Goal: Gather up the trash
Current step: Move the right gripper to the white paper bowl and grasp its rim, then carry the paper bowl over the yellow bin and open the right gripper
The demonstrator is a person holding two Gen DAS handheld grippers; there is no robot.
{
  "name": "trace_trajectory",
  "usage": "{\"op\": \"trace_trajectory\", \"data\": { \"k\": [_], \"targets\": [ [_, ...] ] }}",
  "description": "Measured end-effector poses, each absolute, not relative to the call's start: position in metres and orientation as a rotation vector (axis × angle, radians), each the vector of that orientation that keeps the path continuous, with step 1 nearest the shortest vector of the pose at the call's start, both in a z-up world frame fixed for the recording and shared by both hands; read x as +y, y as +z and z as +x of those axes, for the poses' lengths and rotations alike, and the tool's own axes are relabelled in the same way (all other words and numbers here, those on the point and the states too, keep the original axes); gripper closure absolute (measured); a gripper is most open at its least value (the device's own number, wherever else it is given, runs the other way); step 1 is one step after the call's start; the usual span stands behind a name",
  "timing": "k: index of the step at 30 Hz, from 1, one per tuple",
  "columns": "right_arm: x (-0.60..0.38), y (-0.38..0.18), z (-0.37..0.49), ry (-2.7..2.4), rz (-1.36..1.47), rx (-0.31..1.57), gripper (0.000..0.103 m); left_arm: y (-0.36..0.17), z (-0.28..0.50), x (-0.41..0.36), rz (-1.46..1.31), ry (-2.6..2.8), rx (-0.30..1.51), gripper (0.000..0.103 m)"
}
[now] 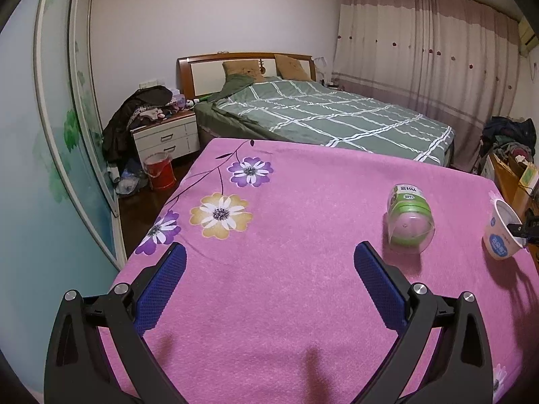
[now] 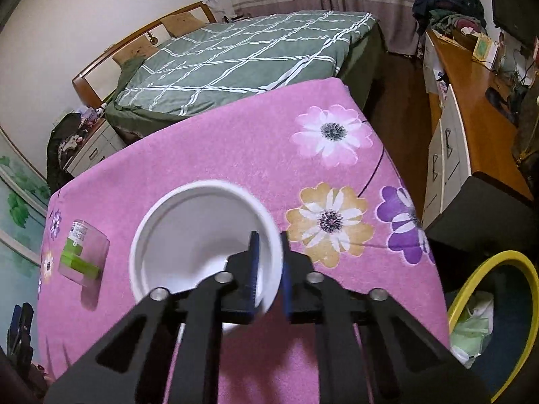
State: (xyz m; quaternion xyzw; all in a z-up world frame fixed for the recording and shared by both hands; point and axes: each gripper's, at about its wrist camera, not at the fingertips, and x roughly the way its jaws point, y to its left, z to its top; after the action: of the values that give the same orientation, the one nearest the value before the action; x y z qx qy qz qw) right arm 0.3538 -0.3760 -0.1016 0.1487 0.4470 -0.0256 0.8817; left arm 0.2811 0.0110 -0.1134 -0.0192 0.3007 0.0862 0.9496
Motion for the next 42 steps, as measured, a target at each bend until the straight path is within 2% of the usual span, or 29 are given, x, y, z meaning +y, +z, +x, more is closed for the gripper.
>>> {"op": "trace_trajectory", "data": {
  "k": [10,19,31,35,37,42],
  "targets": [
    [-0.391,-0.089,0.334,-0.027,0.375,0.879,0.096,-0.113,0.281,0.009,-0.035,0.172,0.618,0.005],
    [-0.424,-0.058,0.266,-0.098,0.351,0.791,0.096,-0.112,0.281,0.006,-0.027,0.169,0.614,0.005],
    [-0.517,-0.089,0.174,-0.340,0.424,0.847,0.095,-0.111,0.279,0.004,-0.017,0.168,0.607,0.005],
    [-0.532,-0.100,0.164,-0.386,0.428,0.883,0.090,-0.111,0.278,0.004,-0.020,0.170,0.607,0.005],
    [-0.538,-0.102,0.160,-0.412,0.431,0.883,0.082,-0.111,0.278,0.004,-0.021,0.171,0.606,0.005],
    [-0.525,-0.094,0.162,-0.396,0.432,0.828,0.072,-0.110,0.277,0.004,-0.018,0.170,0.606,0.005]
  ]
}}
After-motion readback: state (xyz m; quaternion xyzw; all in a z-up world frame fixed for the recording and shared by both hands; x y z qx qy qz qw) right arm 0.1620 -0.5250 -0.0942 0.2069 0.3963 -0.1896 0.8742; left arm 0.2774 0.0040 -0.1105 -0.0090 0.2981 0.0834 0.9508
